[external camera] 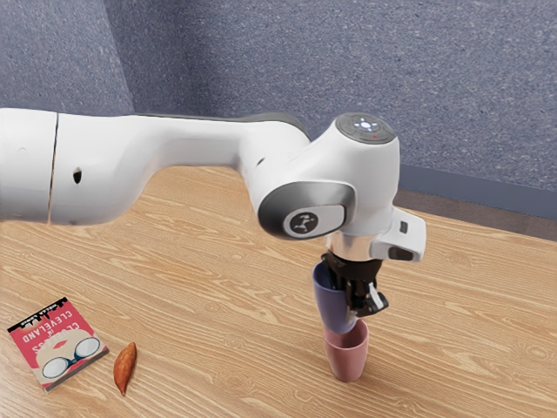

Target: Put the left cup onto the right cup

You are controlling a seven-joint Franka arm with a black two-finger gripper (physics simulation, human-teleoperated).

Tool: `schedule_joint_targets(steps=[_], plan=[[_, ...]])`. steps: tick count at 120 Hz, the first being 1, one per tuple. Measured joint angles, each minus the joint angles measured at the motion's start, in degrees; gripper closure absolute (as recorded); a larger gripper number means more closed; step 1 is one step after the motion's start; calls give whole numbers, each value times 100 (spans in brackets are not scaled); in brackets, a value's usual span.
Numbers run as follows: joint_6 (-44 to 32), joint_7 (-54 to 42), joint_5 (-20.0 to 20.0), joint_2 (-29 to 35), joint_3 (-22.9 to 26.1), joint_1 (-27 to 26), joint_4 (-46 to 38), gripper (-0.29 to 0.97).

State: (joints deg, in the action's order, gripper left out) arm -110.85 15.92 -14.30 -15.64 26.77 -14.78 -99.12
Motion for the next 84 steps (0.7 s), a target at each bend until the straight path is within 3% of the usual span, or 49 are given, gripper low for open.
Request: schedule_joint_targets(steps=[84], plan=[[101,170,-308,-827,-197,-166,573,78]])
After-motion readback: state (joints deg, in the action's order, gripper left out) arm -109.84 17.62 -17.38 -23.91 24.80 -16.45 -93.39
